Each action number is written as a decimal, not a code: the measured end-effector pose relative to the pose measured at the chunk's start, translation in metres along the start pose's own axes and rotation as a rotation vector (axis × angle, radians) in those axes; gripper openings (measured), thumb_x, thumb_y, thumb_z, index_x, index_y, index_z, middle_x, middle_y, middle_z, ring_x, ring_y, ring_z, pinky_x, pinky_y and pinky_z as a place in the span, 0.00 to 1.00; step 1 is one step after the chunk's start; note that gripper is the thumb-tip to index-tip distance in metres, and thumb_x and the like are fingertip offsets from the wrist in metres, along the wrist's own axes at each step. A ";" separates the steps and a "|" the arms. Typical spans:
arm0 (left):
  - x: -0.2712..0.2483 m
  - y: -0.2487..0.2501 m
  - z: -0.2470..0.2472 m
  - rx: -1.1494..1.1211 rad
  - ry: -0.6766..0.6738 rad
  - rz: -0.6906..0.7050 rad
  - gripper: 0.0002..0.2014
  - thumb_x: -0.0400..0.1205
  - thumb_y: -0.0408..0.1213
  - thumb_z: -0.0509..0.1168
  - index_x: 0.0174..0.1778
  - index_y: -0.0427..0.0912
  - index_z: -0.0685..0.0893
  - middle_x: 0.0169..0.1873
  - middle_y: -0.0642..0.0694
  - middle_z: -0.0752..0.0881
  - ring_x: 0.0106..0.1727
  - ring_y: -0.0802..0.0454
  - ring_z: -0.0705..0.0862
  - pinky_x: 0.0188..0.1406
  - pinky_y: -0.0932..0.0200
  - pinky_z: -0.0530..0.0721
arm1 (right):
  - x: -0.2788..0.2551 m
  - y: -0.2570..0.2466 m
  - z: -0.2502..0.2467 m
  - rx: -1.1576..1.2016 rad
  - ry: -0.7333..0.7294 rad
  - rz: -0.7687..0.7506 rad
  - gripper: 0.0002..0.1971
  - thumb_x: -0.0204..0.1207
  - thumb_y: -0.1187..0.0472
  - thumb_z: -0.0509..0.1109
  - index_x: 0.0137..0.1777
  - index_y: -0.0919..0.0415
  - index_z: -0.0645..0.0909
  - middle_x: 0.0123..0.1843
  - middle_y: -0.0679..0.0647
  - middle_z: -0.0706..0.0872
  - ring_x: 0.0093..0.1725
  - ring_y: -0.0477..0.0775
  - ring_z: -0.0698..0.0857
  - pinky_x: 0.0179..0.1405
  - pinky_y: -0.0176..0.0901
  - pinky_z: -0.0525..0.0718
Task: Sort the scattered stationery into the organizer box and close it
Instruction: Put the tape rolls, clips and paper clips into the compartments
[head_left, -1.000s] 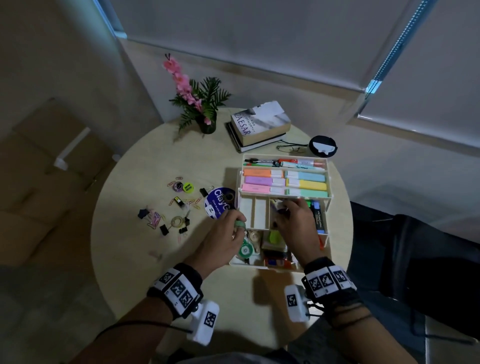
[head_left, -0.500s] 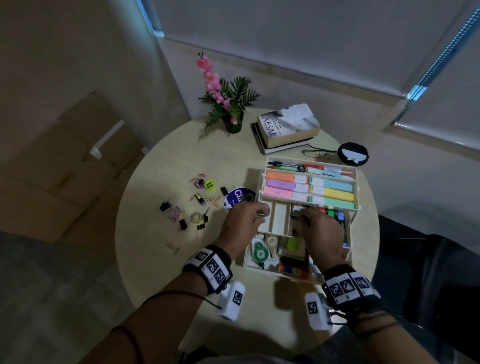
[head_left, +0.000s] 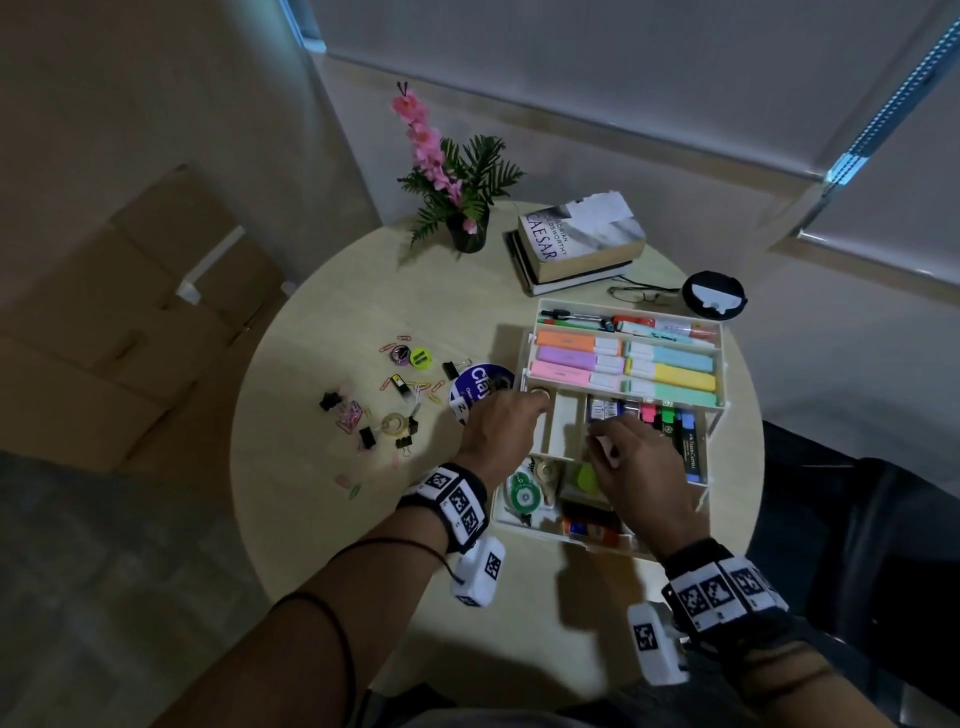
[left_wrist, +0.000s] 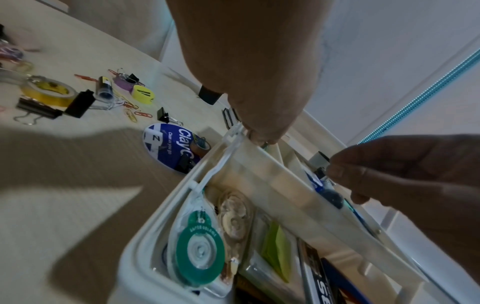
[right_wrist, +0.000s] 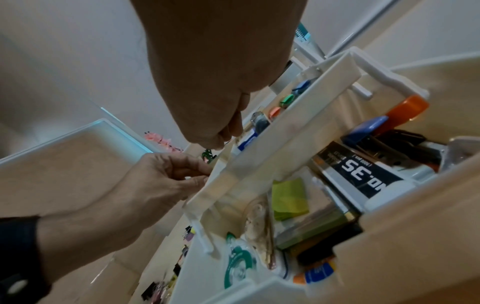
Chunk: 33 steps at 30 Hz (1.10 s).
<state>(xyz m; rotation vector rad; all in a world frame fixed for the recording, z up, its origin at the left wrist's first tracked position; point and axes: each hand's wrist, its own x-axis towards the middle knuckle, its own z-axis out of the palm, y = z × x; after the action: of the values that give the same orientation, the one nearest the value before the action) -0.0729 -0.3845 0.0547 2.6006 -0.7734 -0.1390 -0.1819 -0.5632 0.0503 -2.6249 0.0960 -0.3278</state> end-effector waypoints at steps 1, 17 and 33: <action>-0.002 -0.002 0.001 0.000 -0.006 0.003 0.14 0.81 0.25 0.66 0.54 0.47 0.91 0.36 0.46 0.90 0.38 0.41 0.88 0.30 0.50 0.83 | 0.000 -0.004 0.001 0.010 -0.019 -0.015 0.09 0.78 0.66 0.80 0.57 0.61 0.91 0.50 0.55 0.92 0.43 0.55 0.88 0.41 0.49 0.87; -0.078 -0.131 -0.052 -0.235 0.170 -0.171 0.09 0.82 0.31 0.67 0.50 0.48 0.89 0.42 0.54 0.89 0.34 0.60 0.78 0.35 0.55 0.82 | 0.075 -0.137 0.043 -0.040 -0.410 -0.224 0.07 0.83 0.58 0.70 0.55 0.59 0.87 0.52 0.58 0.89 0.46 0.65 0.90 0.38 0.52 0.86; -0.153 -0.279 -0.086 -0.392 0.029 -0.333 0.11 0.84 0.32 0.69 0.53 0.53 0.89 0.49 0.60 0.90 0.41 0.61 0.86 0.44 0.53 0.89 | 0.199 -0.156 0.213 -0.069 -0.456 0.009 0.07 0.76 0.63 0.75 0.52 0.61 0.88 0.54 0.60 0.89 0.52 0.68 0.85 0.50 0.55 0.86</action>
<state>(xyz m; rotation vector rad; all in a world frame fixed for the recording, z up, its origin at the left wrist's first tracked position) -0.0438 -0.0595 0.0113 2.3238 -0.2611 -0.3149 0.0647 -0.3528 -0.0135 -2.6948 -0.0353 0.2851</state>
